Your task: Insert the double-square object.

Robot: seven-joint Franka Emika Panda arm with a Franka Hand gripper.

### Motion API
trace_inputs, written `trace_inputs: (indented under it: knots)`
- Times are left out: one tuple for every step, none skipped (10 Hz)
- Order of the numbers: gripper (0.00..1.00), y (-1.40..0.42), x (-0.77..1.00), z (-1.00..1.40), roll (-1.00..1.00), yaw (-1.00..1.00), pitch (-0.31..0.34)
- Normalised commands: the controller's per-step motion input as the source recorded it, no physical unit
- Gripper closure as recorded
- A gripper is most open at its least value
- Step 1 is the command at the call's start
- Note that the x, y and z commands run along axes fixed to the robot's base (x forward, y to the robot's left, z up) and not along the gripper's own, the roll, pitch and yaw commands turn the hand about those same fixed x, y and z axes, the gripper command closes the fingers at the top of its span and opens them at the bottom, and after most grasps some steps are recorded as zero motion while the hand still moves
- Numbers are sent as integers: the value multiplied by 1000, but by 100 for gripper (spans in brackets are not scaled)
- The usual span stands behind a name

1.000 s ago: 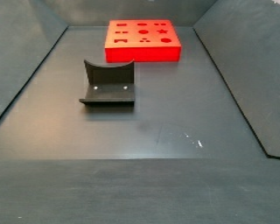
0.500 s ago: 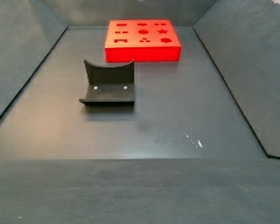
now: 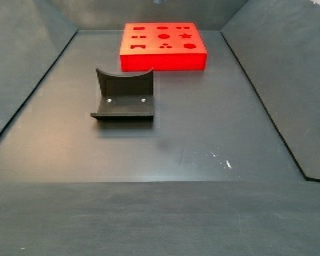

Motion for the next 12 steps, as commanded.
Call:
trace_inputs:
  knots:
    - [100, -243, 426, -3, -6, -457, 0]
    - [100, -40, 0, 0, 0, 0, 0]
    - [100, -34, 0, -3, -21, -389, -30]
    - [100, -174, 260, 0, 10, -780, 0]
    - [100, -146, 157, -43, 20, -891, 0]
    - [100, -94, 23, -106, 37, -1000, -9]
    - [100, -74, 29, -157, 54, -1000, -16]
    - [100, -34, 89, -254, 90, -991, -33]
    - [100, 0, 74, -331, 123, -1000, -46]
    - [100, 0, 183, -400, 163, -929, -49]
    - [100, -29, 354, -411, 183, -786, -37]
    - [100, -60, 489, -371, 176, -666, -24]
